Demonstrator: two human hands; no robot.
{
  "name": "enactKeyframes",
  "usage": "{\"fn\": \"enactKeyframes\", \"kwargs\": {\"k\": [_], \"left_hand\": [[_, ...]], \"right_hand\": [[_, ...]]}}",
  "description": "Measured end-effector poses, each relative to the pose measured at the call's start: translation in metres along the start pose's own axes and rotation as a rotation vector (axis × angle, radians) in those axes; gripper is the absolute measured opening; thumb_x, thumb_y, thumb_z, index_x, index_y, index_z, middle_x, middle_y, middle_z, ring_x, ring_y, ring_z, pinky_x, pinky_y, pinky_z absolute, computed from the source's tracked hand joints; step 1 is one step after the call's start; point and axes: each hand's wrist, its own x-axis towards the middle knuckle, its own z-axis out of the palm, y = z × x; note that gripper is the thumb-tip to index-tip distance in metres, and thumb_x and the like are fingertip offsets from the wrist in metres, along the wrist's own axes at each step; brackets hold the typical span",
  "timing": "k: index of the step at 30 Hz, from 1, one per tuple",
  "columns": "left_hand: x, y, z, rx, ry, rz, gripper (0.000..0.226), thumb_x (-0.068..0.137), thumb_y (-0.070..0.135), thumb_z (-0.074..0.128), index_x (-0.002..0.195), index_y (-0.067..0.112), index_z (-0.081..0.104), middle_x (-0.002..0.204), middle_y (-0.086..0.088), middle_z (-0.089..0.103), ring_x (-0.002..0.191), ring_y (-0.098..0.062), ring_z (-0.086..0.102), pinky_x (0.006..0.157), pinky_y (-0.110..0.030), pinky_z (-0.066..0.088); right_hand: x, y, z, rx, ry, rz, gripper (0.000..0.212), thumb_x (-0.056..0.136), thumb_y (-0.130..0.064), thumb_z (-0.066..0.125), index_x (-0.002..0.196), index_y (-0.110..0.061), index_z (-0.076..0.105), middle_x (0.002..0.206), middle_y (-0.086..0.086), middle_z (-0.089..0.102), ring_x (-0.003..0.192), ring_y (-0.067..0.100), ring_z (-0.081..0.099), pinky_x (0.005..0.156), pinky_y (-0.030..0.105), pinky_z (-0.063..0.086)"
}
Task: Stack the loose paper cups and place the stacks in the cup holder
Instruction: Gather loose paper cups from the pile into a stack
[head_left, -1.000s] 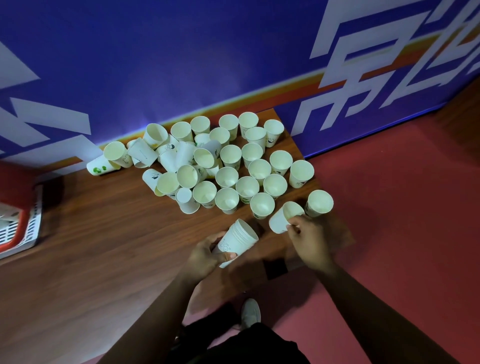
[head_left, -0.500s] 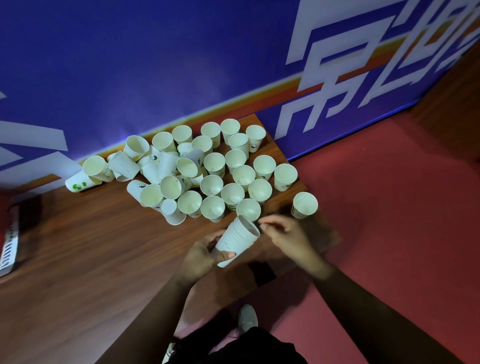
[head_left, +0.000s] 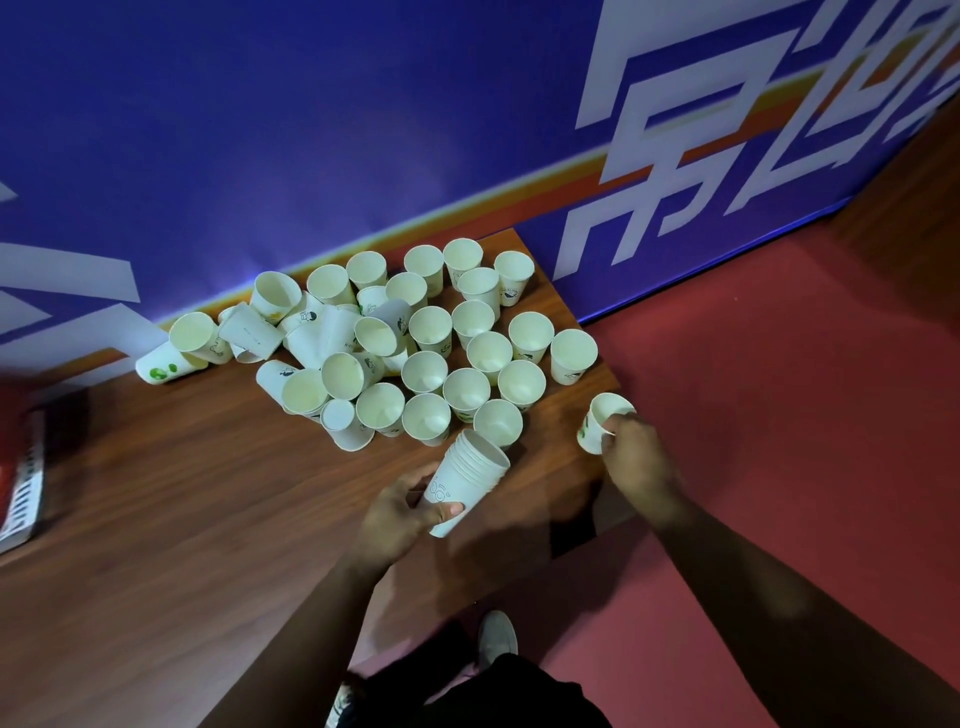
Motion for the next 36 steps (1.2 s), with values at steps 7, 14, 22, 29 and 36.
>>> {"fn": "enactKeyframes", "kwargs": {"k": [7, 14, 22, 29, 36], "left_hand": [[0.0, -0.002, -0.009, -0.076, 0.025, -0.024, 0.053, 0.08, 0.004, 0.08, 0.129, 0.021, 0.064, 0.114, 0.001, 0.075, 0.104, -0.017, 0.071, 0.075, -0.02, 0.056], [-0.005, -0.004, -0.011, -0.108, 0.006, 0.058, 0.06, 0.075, 0.002, 0.081, 0.13, 0.016, 0.061, 0.119, 0.002, 0.073, 0.108, -0.013, 0.069, 0.085, -0.022, 0.055], [-0.014, -0.025, -0.033, -0.106, 0.084, 0.017, 0.058, 0.079, 0.001, 0.08, 0.132, 0.015, 0.062, 0.125, 0.0, 0.071, 0.116, -0.018, 0.067, 0.091, -0.026, 0.055], [-0.028, -0.034, -0.045, -0.049, 0.129, -0.011, 0.055, 0.08, 0.005, 0.081, 0.13, 0.02, 0.064, 0.12, 0.006, 0.073, 0.109, -0.01, 0.069, 0.085, -0.019, 0.054], [-0.034, -0.039, -0.052, -0.05, 0.145, -0.05, 0.052, 0.081, 0.01, 0.082, 0.129, 0.018, 0.066, 0.119, 0.002, 0.074, 0.106, -0.014, 0.071, 0.083, -0.023, 0.057]], "right_hand": [[-0.029, -0.092, -0.06, 0.689, 0.032, -0.161, 0.009, 0.084, -0.007, 0.07, 0.092, -0.006, 0.073, 0.086, -0.001, 0.073, 0.078, 0.008, 0.066, 0.074, 0.022, 0.05], [-0.063, -0.141, -0.044, 0.569, -0.361, -0.412, 0.016, 0.087, -0.002, 0.06, 0.093, -0.006, 0.074, 0.062, -0.02, 0.056, 0.057, -0.005, 0.052, 0.063, 0.021, 0.043], [-0.04, -0.135, -0.008, 0.453, -0.072, -0.291, 0.02, 0.079, -0.004, 0.069, 0.099, -0.004, 0.07, 0.101, 0.01, 0.068, 0.089, 0.018, 0.062, 0.08, 0.02, 0.042], [-0.025, -0.129, 0.03, -0.077, -0.236, -0.392, 0.017, 0.086, -0.007, 0.055, 0.1, -0.006, 0.065, 0.11, 0.011, 0.057, 0.095, 0.031, 0.062, 0.082, 0.035, 0.052], [-0.031, -0.133, 0.012, 0.041, -0.106, -0.417, 0.01, 0.084, -0.012, 0.064, 0.092, -0.009, 0.07, 0.098, 0.007, 0.065, 0.089, 0.024, 0.064, 0.074, 0.031, 0.052]]}}
